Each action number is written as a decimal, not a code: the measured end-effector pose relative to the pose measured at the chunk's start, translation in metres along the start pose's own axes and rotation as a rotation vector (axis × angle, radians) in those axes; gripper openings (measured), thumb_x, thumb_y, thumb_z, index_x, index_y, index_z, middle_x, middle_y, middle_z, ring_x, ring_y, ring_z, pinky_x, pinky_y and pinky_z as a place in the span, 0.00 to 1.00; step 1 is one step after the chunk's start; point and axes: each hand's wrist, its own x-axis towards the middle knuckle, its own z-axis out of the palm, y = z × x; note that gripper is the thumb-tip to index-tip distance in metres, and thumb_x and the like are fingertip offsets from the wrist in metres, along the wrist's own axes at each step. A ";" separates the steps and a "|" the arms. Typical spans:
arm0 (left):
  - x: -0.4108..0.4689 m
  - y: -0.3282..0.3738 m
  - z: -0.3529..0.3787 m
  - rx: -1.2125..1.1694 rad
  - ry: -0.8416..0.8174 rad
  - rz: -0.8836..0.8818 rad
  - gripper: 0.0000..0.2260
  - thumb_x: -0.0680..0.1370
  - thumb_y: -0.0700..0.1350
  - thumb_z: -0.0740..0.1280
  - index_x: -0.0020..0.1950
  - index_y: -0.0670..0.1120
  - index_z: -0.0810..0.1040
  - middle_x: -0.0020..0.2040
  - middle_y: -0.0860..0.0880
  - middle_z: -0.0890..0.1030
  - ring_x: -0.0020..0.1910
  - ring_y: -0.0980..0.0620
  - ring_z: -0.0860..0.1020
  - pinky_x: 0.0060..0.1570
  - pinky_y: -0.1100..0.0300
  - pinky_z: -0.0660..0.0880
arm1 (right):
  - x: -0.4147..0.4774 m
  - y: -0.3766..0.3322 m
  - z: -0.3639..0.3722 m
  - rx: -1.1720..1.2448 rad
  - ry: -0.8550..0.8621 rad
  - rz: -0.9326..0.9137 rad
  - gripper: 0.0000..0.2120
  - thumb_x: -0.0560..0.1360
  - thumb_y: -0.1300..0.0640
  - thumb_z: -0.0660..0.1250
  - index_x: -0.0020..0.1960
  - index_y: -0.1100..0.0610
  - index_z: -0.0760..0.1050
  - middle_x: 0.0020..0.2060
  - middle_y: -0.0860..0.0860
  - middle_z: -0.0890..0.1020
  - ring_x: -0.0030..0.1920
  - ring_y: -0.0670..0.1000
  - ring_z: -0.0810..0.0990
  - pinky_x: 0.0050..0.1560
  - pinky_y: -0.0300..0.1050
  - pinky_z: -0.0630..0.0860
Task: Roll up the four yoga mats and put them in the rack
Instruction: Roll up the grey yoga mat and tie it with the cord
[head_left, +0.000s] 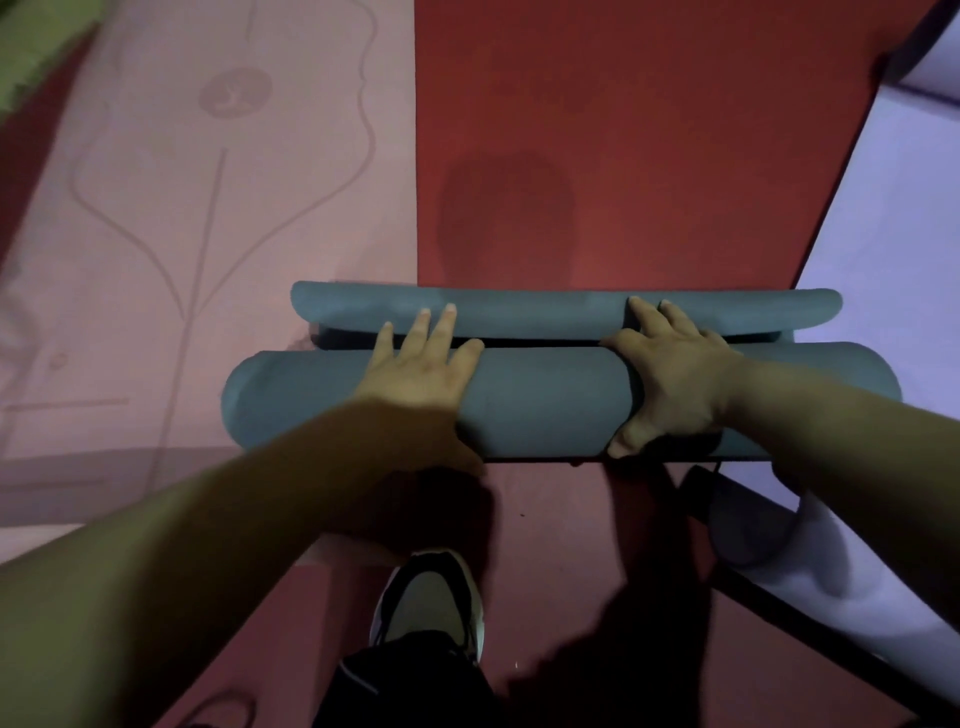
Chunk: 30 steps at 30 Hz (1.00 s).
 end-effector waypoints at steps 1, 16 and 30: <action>-0.001 0.003 0.003 -0.003 0.013 -0.015 0.62 0.59 0.75 0.74 0.82 0.53 0.44 0.82 0.43 0.37 0.81 0.41 0.39 0.77 0.35 0.44 | 0.002 0.001 -0.002 0.003 -0.011 0.004 0.60 0.52 0.29 0.78 0.78 0.40 0.55 0.81 0.51 0.40 0.80 0.61 0.40 0.75 0.67 0.54; 0.010 -0.003 0.000 -0.020 0.074 -0.012 0.60 0.61 0.74 0.74 0.82 0.53 0.45 0.82 0.44 0.38 0.81 0.40 0.40 0.77 0.34 0.43 | 0.003 0.003 -0.006 -0.017 0.047 -0.022 0.61 0.53 0.27 0.77 0.78 0.39 0.53 0.82 0.50 0.41 0.81 0.62 0.42 0.76 0.66 0.52; 0.025 -0.012 -0.019 -0.077 0.030 0.038 0.55 0.60 0.72 0.74 0.80 0.54 0.54 0.83 0.45 0.45 0.82 0.39 0.46 0.77 0.34 0.47 | 0.006 0.004 -0.002 -0.084 0.154 -0.042 0.62 0.51 0.26 0.77 0.77 0.42 0.53 0.81 0.53 0.44 0.80 0.63 0.47 0.75 0.68 0.56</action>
